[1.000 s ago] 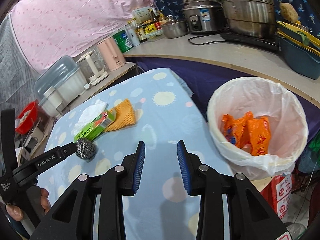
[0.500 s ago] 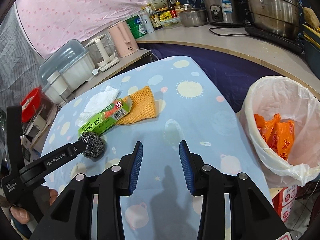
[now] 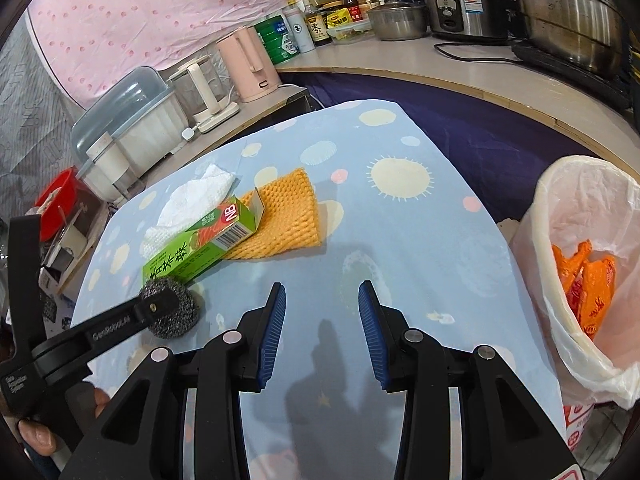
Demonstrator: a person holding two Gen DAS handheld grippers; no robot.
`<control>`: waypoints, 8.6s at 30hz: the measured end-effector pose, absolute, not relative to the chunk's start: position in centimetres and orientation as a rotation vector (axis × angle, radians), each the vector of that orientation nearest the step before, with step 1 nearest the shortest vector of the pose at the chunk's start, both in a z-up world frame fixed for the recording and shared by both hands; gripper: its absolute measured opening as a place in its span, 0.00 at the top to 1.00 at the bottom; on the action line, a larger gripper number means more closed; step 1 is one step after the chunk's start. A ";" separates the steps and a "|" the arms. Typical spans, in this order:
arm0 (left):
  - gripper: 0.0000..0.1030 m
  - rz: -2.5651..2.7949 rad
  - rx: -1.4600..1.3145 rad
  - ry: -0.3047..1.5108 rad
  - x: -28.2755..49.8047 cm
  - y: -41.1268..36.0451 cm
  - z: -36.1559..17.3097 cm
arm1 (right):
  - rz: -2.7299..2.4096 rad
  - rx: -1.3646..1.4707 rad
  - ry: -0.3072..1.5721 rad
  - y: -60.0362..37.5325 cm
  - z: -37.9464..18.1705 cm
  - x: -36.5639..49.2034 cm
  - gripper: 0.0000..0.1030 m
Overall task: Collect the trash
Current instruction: 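Grasp the steel wool scrubber with the left tool, then grasp the orange mesh sleeve with the right tool while the left tool holds the scrubber, then carry the scrubber and mesh sleeve over the bin, then open both tools to drop the scrubber and mesh sleeve into the bin, then move both open tools back over the tissue and green NB box, then grasp the white tissue with the left tool while the right tool grasps the green NB box, then lift and carry the tissue and green box over the bin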
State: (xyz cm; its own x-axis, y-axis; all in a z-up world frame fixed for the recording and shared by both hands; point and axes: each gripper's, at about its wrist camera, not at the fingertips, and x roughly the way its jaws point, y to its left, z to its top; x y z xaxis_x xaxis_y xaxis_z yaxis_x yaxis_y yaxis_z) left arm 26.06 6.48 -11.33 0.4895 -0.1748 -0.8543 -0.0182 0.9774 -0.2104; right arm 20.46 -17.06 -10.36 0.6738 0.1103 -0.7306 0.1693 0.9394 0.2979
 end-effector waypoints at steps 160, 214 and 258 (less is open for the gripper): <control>0.19 -0.441 -0.017 0.907 15.4 -12.6 -1.8 | -0.252 0.523 0.593 -33.7 -3.8 3.9 0.54; 0.24 -0.152 -0.005 0.951 34.5 7.9 -12.2 | 0.217 0.179 0.964 -17.1 -13.8 19.8 0.40; 0.96 -0.359 -0.007 1.093 11.8 3.4 -10.6 | 0.064 0.240 0.944 -16.3 -13.7 10.7 0.74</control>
State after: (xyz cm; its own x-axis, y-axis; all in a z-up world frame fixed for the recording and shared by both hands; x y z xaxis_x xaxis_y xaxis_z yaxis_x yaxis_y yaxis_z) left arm 11.82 3.44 -10.65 0.4079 -0.2883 -0.8663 0.2815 0.9423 -0.1810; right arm 10.74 -16.34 -13.73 0.5870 0.1590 -0.7938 0.0498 0.9716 0.2315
